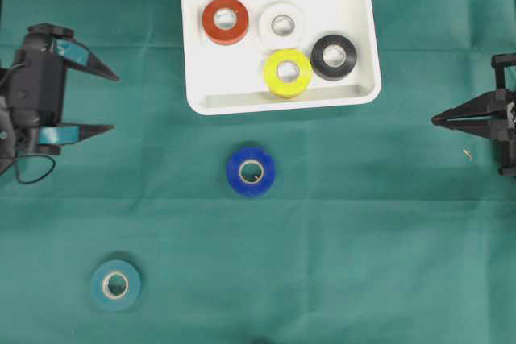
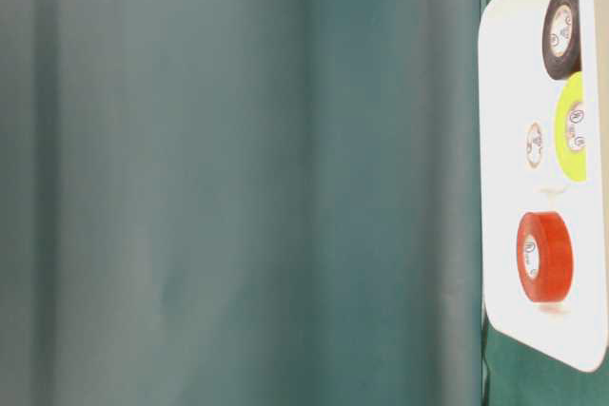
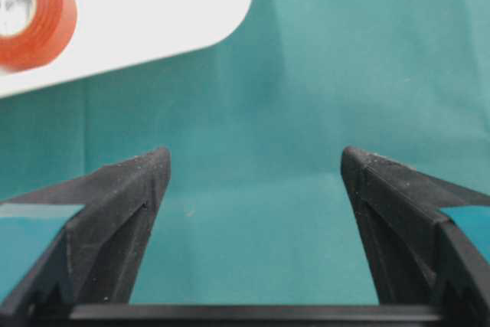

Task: Put the tape into the white case with the left arm.
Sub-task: 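Withdraw the left gripper back to the left side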

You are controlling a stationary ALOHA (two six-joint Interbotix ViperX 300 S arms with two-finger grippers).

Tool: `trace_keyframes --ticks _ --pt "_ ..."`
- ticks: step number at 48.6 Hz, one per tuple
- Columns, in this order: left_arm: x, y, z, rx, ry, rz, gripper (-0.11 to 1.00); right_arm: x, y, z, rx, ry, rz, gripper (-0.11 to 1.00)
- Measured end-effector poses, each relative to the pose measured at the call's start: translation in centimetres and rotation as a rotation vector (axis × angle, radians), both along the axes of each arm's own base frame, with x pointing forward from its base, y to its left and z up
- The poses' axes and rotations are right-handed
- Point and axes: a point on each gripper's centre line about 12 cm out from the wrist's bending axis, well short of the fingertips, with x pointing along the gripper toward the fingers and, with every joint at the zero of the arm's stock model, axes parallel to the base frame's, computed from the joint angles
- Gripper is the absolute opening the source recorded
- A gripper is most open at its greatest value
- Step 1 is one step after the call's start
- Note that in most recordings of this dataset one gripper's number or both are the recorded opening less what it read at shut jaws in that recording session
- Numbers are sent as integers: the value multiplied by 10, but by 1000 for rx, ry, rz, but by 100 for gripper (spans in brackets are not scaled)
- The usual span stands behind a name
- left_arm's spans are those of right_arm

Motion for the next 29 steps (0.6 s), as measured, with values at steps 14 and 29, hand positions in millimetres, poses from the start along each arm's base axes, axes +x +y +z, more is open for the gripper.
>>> trace_keyframes --ticks 14,29 --pt "-14 -7 0 3 -41 -32 92 -1 0 -2 0 6 0 -9" --pt "-15 -13 -3 2 -35 -60 92 -1 0 -2 0 6 0 -9"
